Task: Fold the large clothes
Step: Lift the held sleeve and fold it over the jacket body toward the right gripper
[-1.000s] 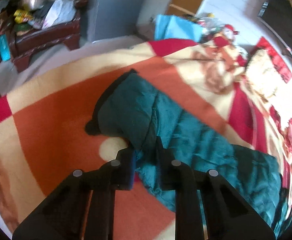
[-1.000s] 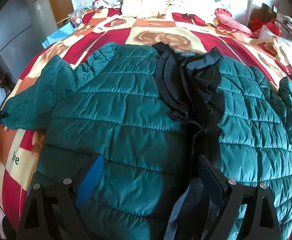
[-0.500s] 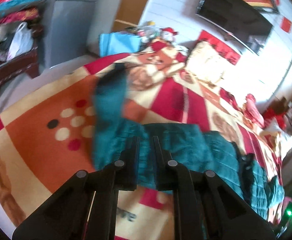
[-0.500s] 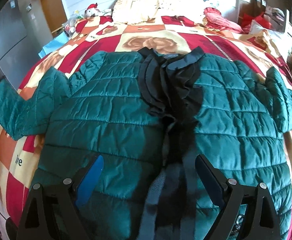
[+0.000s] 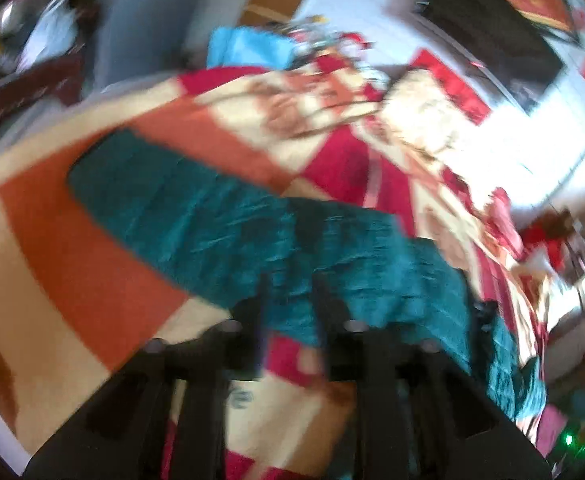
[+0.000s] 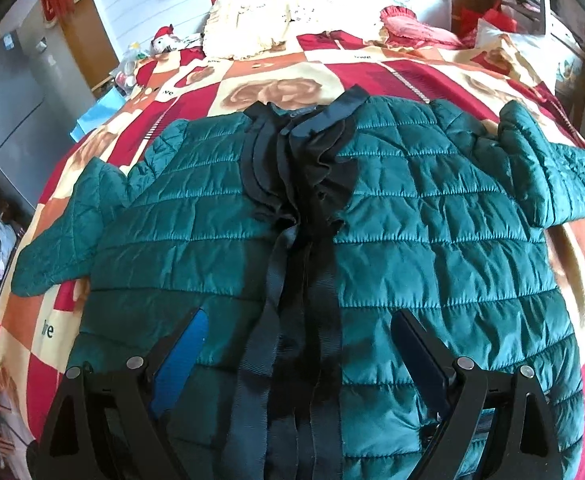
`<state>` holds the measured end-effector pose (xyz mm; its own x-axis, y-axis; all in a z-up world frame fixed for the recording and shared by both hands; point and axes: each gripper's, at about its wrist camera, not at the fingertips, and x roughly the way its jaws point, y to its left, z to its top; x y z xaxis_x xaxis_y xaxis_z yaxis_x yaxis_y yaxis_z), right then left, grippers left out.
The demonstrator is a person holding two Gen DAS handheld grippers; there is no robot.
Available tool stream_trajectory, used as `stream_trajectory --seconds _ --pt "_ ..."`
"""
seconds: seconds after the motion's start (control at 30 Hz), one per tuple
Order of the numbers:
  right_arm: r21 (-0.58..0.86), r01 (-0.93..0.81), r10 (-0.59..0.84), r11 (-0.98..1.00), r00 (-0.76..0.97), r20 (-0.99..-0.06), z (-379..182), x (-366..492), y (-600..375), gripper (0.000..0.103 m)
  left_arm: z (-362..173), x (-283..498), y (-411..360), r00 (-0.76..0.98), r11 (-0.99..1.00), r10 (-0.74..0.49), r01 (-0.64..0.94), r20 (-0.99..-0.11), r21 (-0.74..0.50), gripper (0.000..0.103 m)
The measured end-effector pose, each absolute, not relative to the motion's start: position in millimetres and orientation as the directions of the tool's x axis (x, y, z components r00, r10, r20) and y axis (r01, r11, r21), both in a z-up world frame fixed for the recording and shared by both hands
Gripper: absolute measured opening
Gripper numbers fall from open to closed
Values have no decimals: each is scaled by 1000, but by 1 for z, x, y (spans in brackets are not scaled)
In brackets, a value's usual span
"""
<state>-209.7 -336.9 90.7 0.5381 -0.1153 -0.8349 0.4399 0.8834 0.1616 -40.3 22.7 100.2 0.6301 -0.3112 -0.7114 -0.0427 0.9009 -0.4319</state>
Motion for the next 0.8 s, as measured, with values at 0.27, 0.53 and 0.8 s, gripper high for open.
stream_trajectory --seconds 0.27,0.53,0.8 --pt "142 417 -98 898 502 -859 74 -195 -323 92 29 -11 106 566 796 -225 -362 -793 -485 74" --pt "101 388 -105 916 476 -873 67 -182 -311 92 34 34 111 618 807 -131 -388 -775 -445 75" --pt "100 390 -104 915 470 -877 65 -181 -313 92 16 61 137 617 718 -252 -398 -746 -571 17"
